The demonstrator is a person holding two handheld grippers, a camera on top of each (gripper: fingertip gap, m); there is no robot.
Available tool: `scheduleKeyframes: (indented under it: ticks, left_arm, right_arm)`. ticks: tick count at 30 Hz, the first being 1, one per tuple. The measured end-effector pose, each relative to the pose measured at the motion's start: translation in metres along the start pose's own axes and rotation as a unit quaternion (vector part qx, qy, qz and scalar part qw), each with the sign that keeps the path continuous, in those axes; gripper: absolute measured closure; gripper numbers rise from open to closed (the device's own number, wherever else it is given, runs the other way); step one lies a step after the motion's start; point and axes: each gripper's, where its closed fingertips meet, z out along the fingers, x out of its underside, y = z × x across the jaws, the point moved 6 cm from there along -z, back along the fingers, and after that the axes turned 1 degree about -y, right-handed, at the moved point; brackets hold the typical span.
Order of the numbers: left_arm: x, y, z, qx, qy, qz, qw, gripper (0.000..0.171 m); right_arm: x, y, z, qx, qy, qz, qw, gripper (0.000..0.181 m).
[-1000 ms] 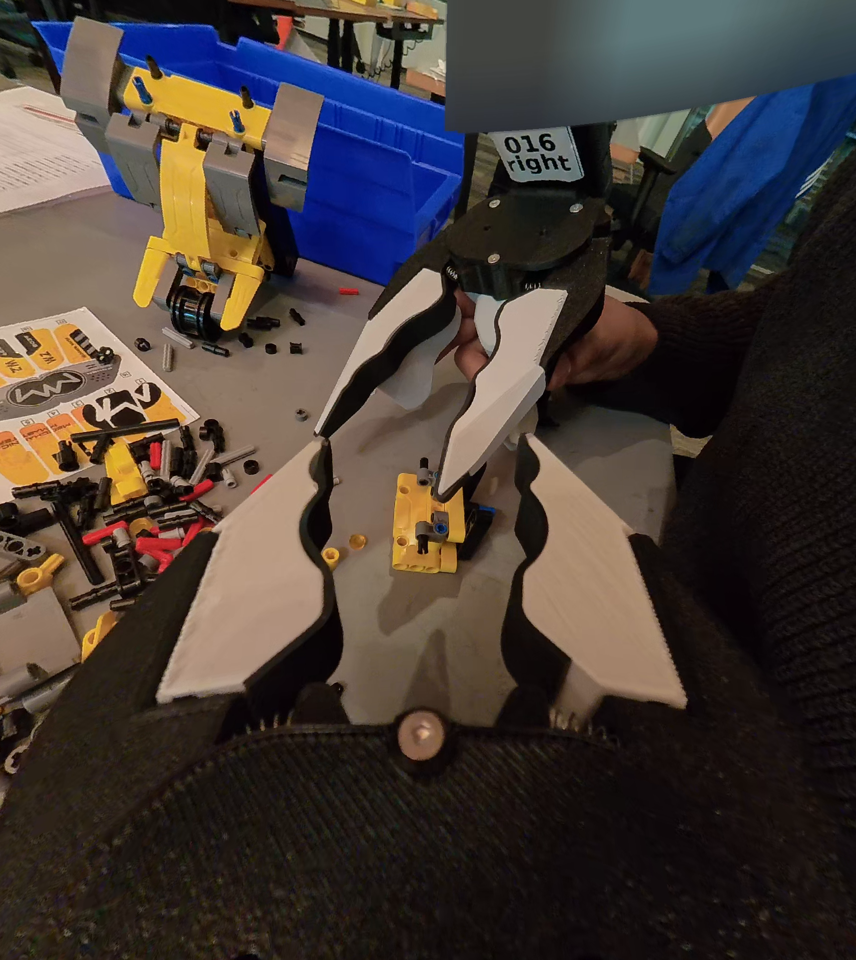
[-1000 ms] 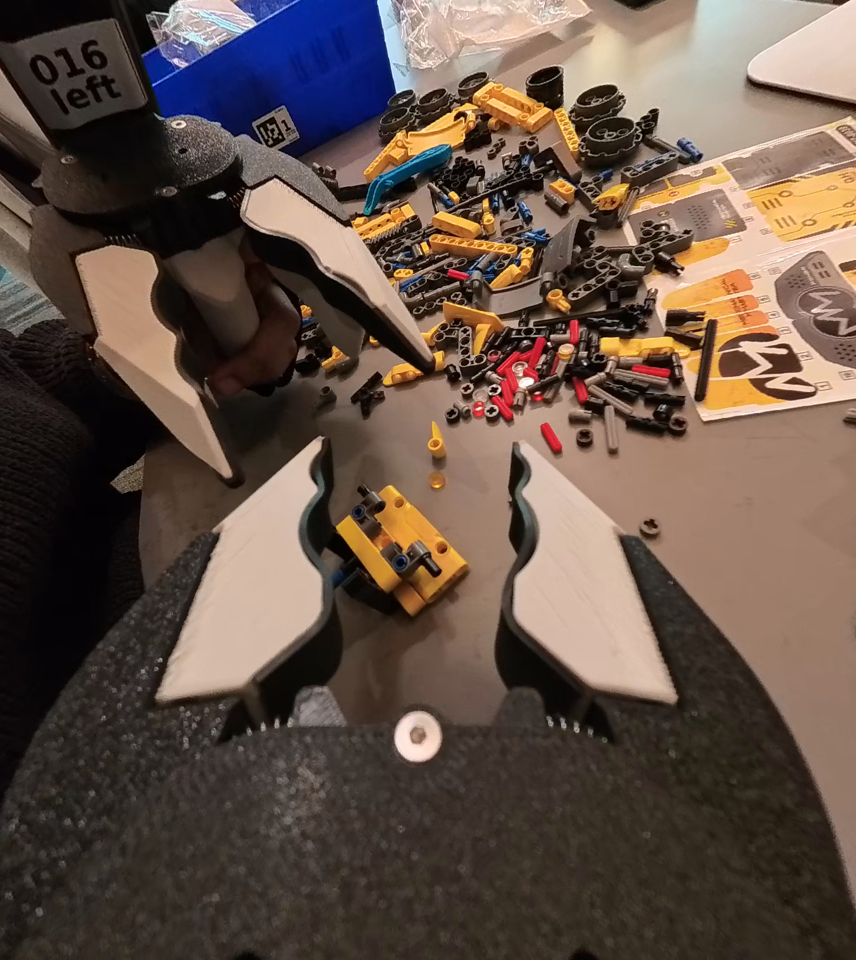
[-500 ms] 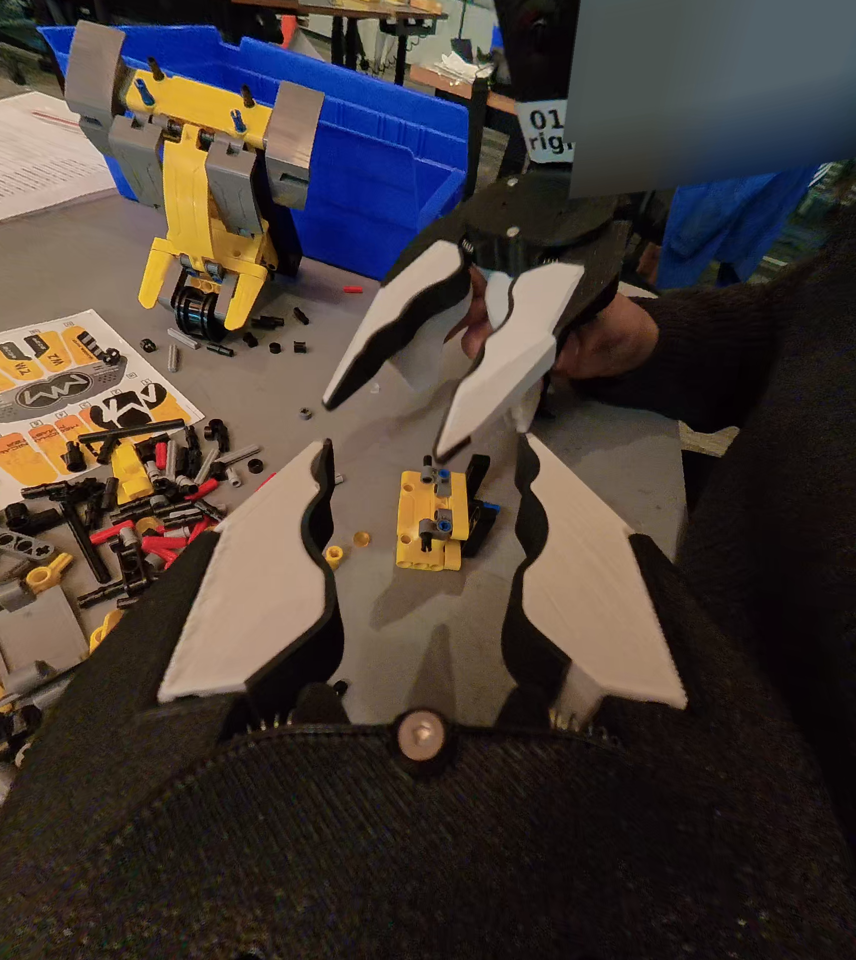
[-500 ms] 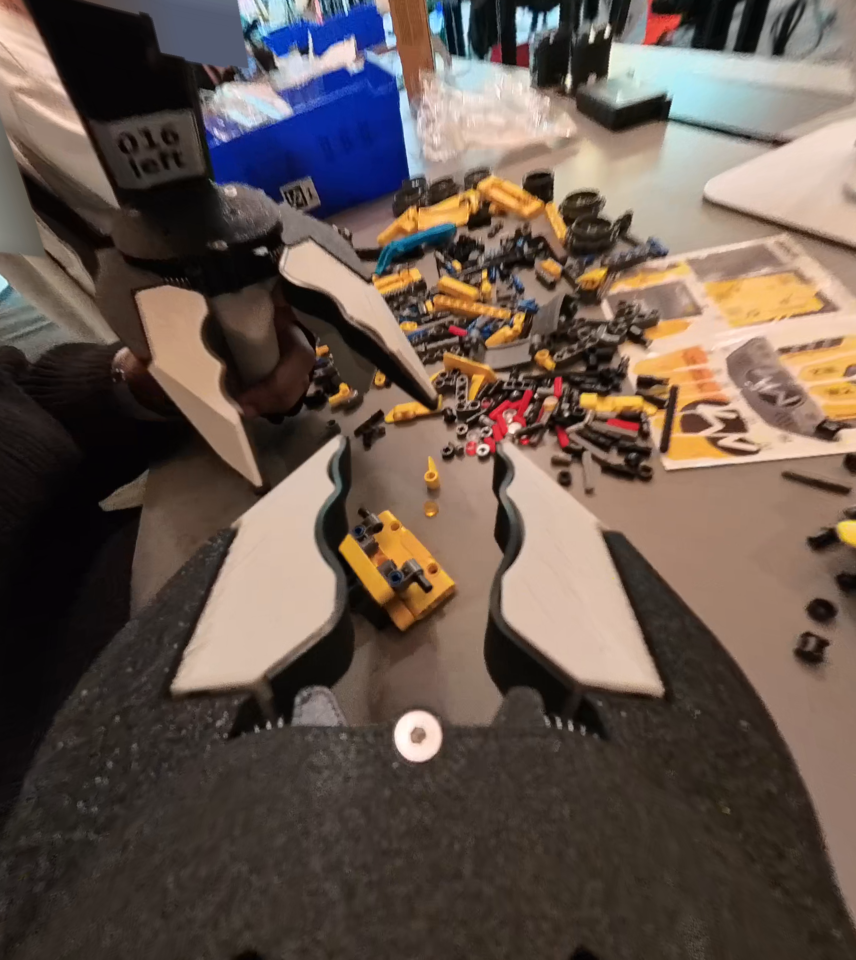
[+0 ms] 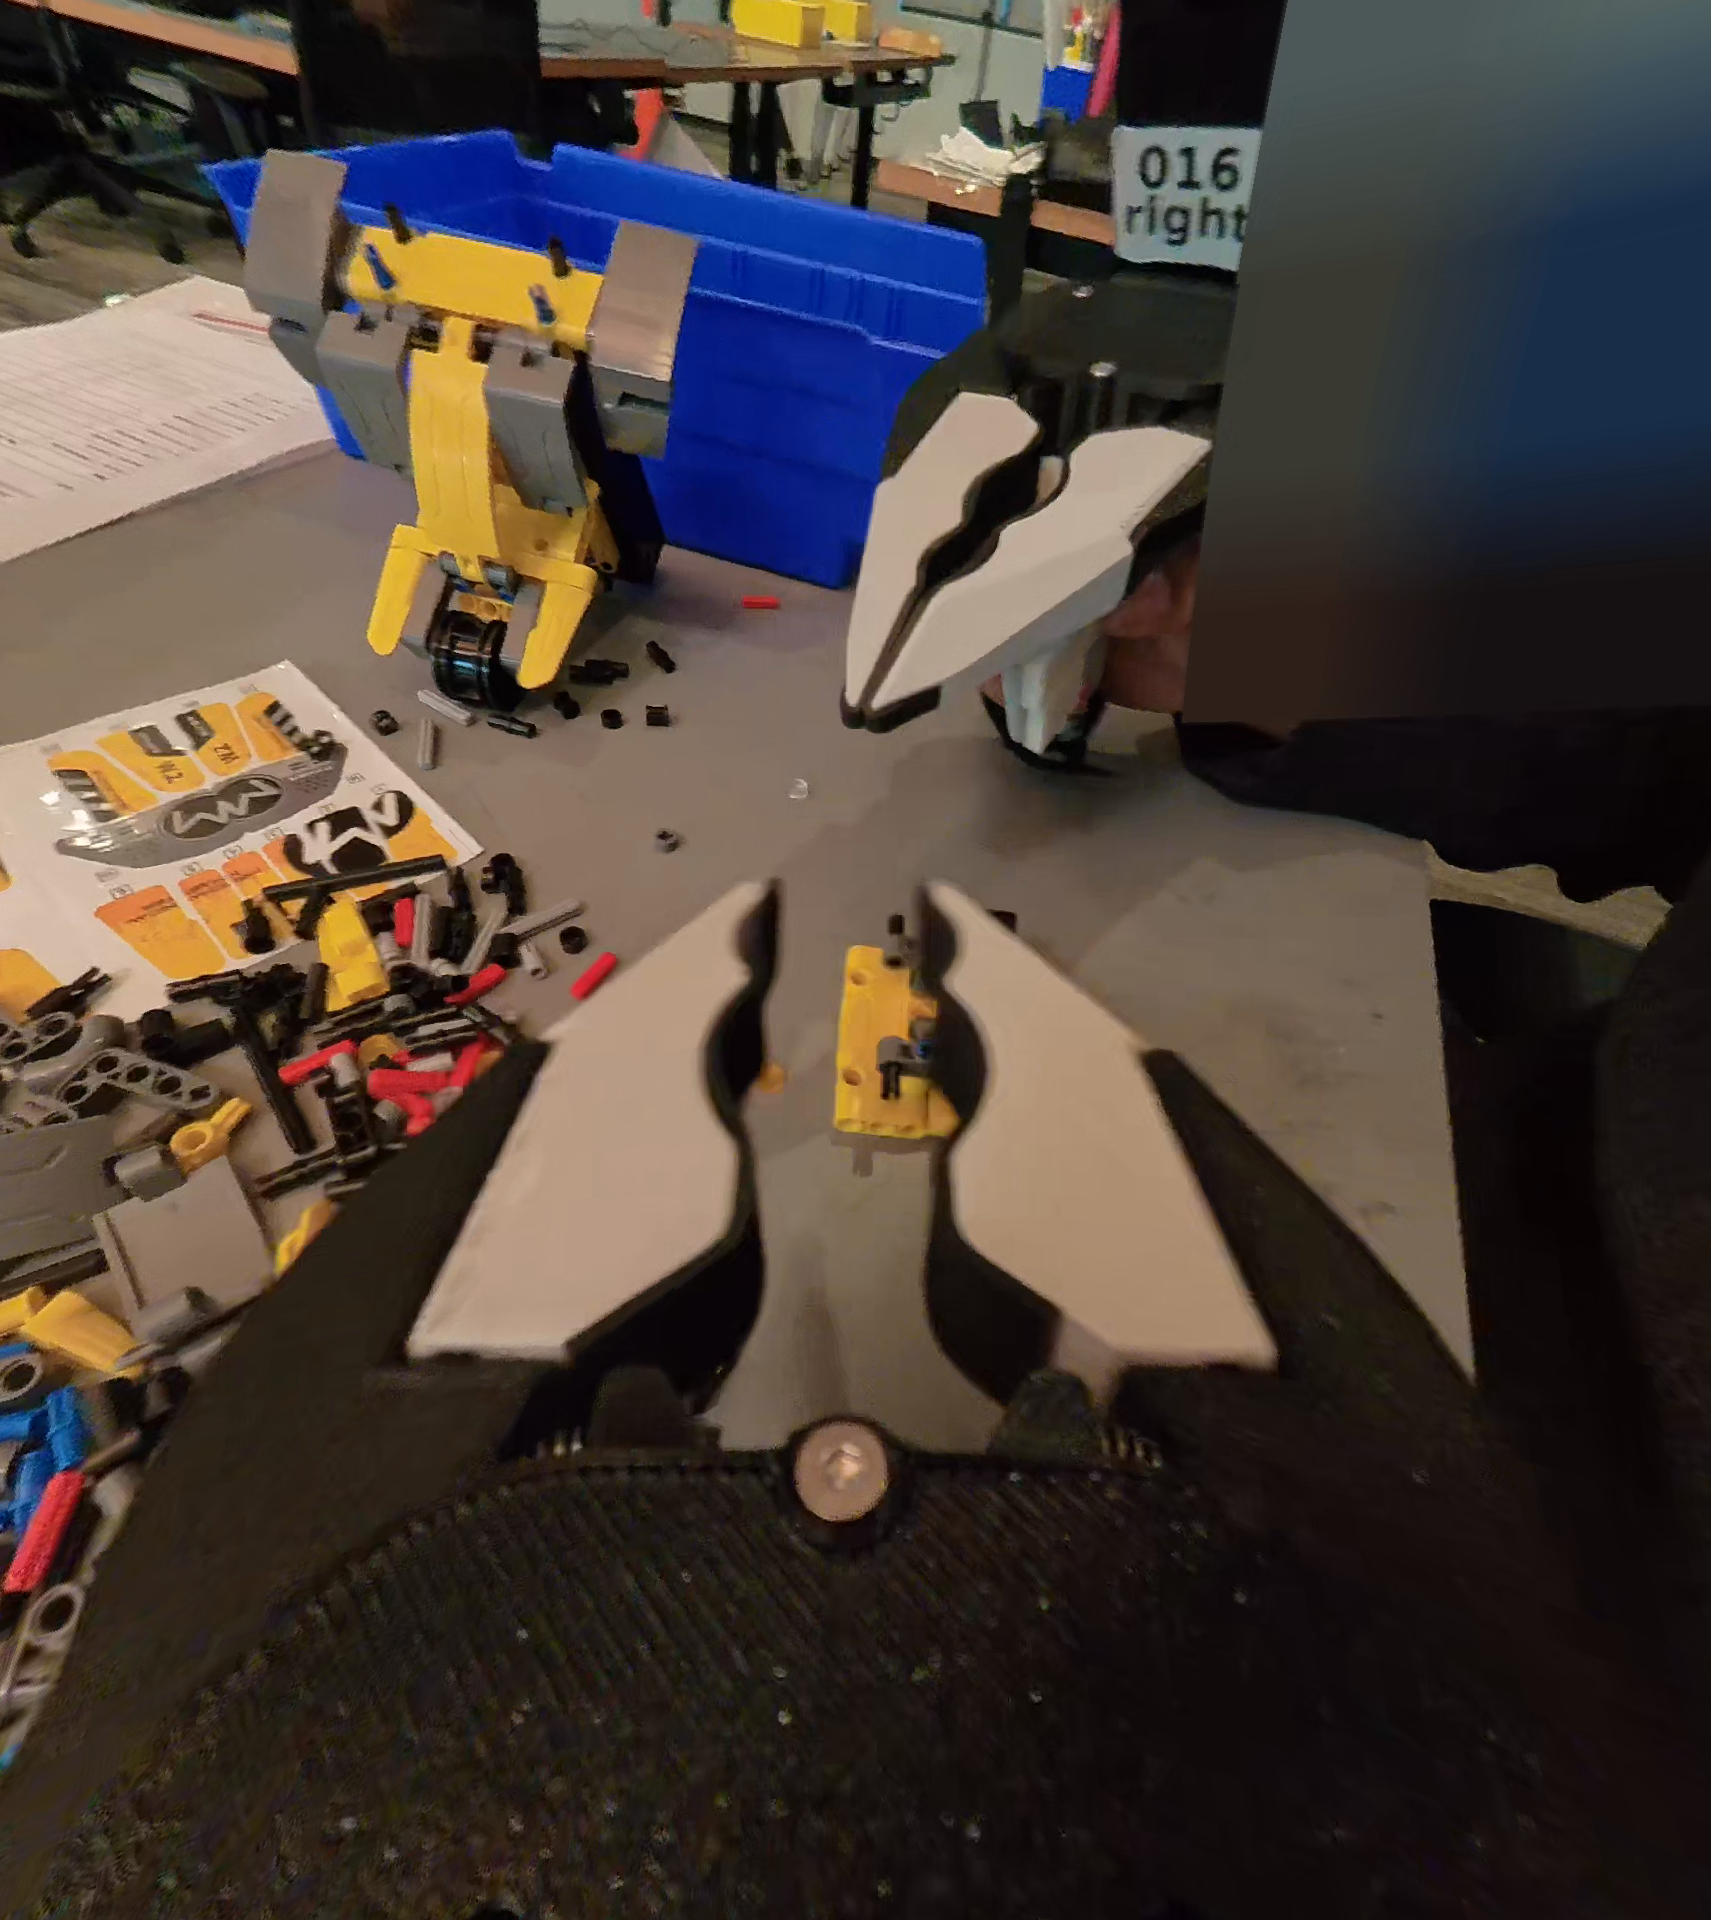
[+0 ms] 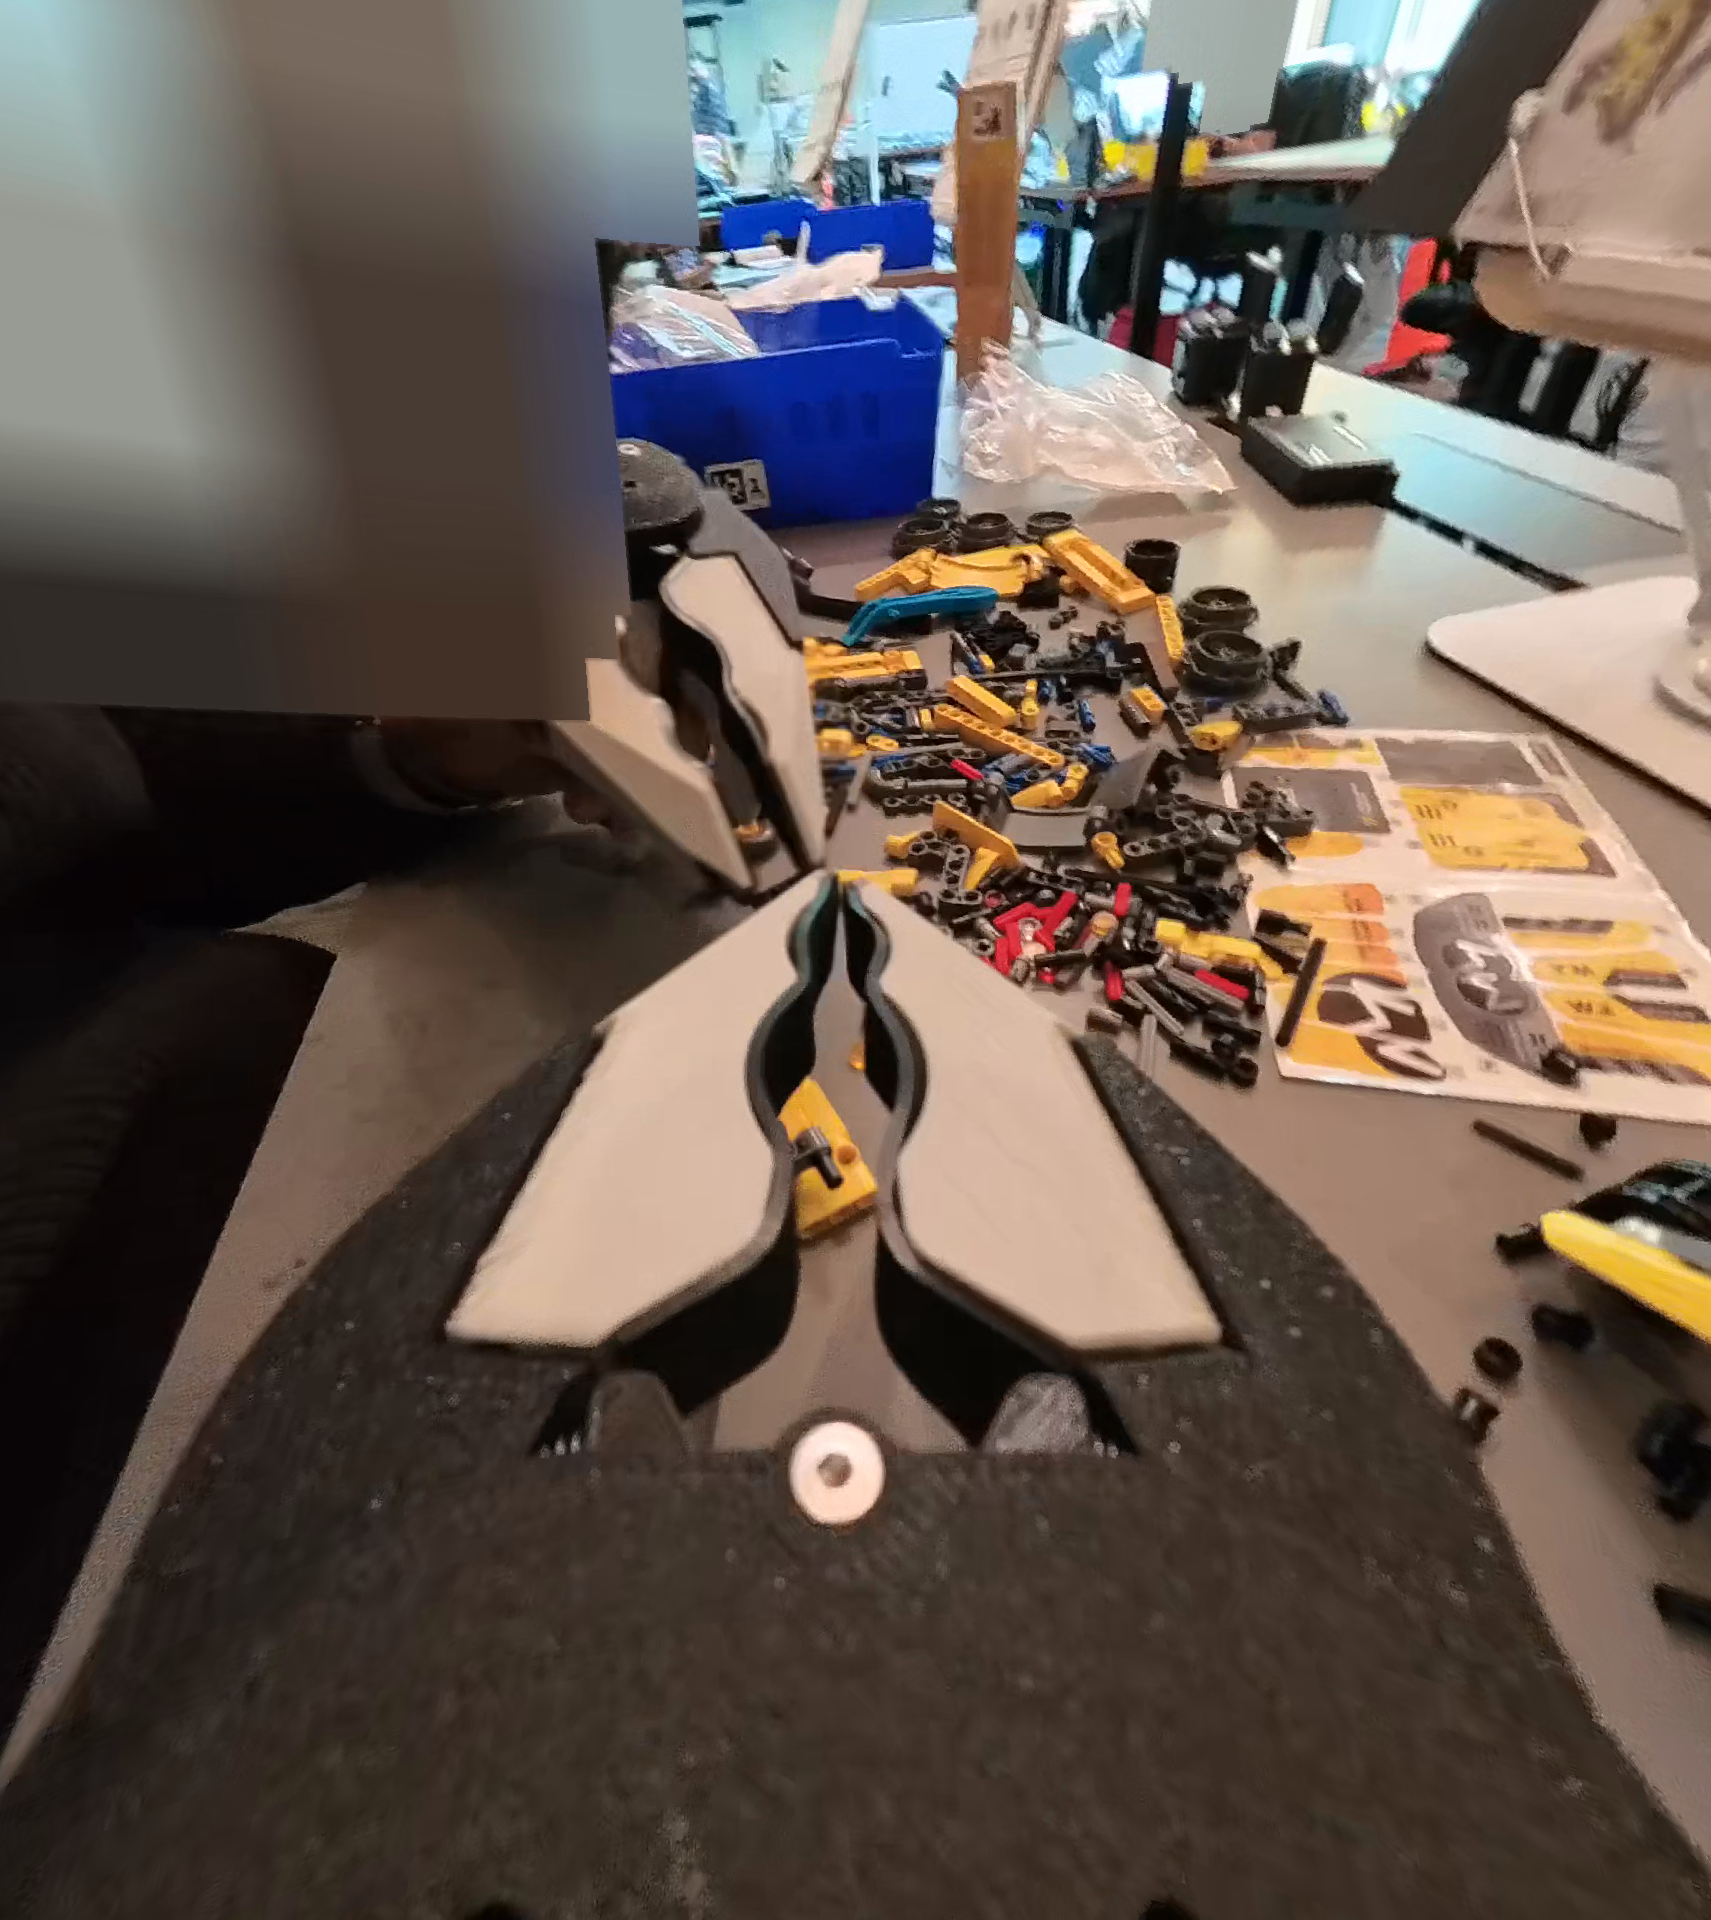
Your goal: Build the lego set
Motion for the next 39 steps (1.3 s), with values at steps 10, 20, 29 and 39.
scheduleKeyframes:
  ticks: [10, 20, 29, 39]
  left_arm:
    - [-0.001, 0.000, -0.001, 0.001, -0.009, -0.004, 1.000, 0.145]
    - [-0.004, -0.020, -0.002, 0.067, -0.002, 0.034, 0.997, 0.116]
    - [0.028, -0.019, 0.014, 0.048, 0.136, 0.088, 0.986, 0.124]
    - [0.038, -0.016, 0.020, 0.040, 0.177, 0.080, 0.980, 0.127]
  right_arm:
    - [0.000, 0.000, -0.001, -0.037, -0.031, -0.028, 0.998, 0.171]
    - [0.009, 0.011, -0.006, -0.102, 0.016, -0.066, 0.993, 0.138]
    - [0.034, 0.011, -0.011, -0.108, 0.129, -0.063, 0.984, 0.136]
    - [0.046, 0.016, -0.004, -0.102, 0.181, -0.082, 0.975, 0.138]
